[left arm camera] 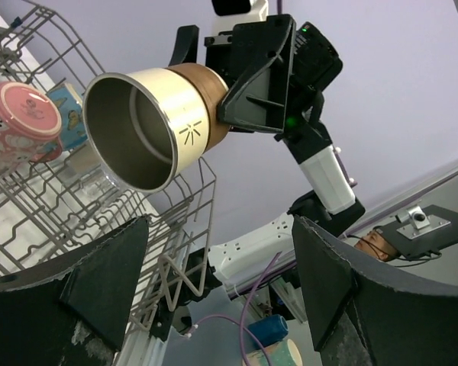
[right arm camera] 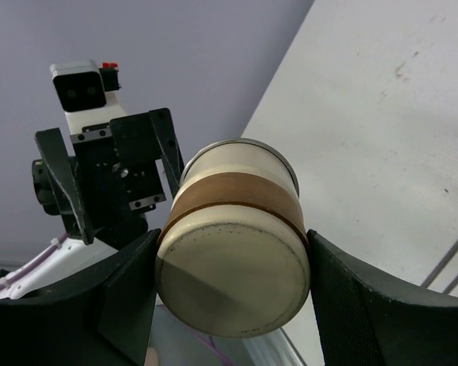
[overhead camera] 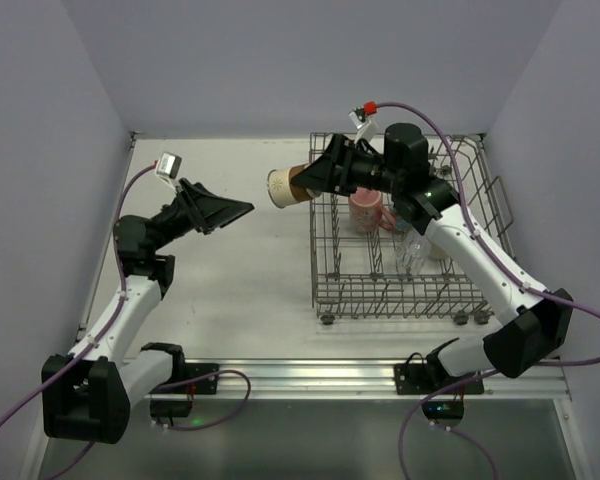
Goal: Unload the cups from the dish rack
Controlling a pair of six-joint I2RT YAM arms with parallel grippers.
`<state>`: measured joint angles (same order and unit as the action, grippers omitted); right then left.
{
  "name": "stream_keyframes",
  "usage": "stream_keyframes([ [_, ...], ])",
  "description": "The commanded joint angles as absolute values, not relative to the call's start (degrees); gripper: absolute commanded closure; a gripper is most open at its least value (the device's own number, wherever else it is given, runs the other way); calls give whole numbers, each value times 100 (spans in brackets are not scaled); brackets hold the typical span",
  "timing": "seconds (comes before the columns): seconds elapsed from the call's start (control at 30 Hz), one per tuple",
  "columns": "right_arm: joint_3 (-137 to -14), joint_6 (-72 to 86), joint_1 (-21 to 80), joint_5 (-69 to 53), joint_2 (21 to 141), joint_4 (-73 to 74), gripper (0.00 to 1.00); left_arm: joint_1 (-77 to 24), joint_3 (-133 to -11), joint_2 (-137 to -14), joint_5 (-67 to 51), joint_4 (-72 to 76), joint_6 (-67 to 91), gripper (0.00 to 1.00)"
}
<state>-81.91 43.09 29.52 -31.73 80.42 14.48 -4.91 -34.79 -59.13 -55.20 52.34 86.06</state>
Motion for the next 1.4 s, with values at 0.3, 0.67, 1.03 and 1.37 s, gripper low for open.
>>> stream_keyframes([
  [0.3,-7972,5264,3243,-4051,8393,-289,100,-554,-3480,-6108,-5388,5748,8824,21],
  [0.67,-7840,5642,3463,-4289,8771,-1019,100,-659,-3595,-6223,-5265,6091,8965,25],
  [1.03,-7989,5986,3551,-4553,9123,-1442,98,-703,-3761,-6529,-5352,6152,8982,85],
  [1.37,-9059,4668,3244,-2824,8983,1368,1,-2,-5148,-6934,-5432,3236,7149,100],
])
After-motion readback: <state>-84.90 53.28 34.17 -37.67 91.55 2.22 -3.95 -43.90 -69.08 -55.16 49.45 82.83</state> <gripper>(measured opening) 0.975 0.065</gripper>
